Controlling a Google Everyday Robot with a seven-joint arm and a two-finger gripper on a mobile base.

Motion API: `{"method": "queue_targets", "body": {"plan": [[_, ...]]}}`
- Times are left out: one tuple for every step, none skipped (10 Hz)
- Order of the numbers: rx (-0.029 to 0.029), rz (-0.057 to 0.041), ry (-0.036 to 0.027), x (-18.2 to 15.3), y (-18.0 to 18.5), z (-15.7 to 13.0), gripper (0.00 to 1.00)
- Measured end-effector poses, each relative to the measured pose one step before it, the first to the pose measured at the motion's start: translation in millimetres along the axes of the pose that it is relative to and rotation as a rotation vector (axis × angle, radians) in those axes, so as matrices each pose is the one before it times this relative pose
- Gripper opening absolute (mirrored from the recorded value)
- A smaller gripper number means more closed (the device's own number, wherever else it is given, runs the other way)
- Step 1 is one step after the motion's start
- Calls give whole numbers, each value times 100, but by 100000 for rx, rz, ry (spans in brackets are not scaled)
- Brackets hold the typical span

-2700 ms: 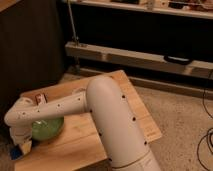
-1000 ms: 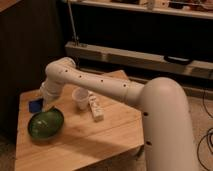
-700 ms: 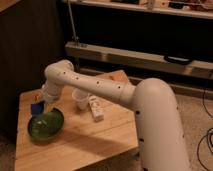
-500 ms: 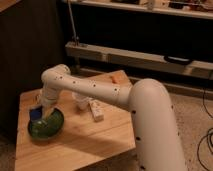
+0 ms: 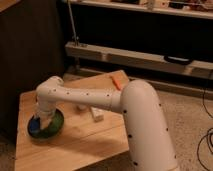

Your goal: Place the white sponge in the ceramic bowl

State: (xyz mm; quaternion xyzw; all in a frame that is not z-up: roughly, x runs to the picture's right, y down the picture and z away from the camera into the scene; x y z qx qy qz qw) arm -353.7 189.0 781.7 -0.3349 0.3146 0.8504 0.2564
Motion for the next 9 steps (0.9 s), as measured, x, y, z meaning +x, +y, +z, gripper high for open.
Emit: {"method": "queue_targets", "body": {"plan": [[256,152,-3659,587,25,1157,61],[-124,504,-2984,966,75,778,73],[-1600,984,-1558,-141,26,-231,79],[-1618,567,-897,-12,-89,-470,80],[-2402,889,-793,191,-71,-1215,80],[-2214,949,-853,-319,63,-1149,80],[-1162,764,-86,-230,-61,-670,80],[-1236,719,62,-323,-7,-427,80],[121,-242,121,168,-15,58,80]]}}
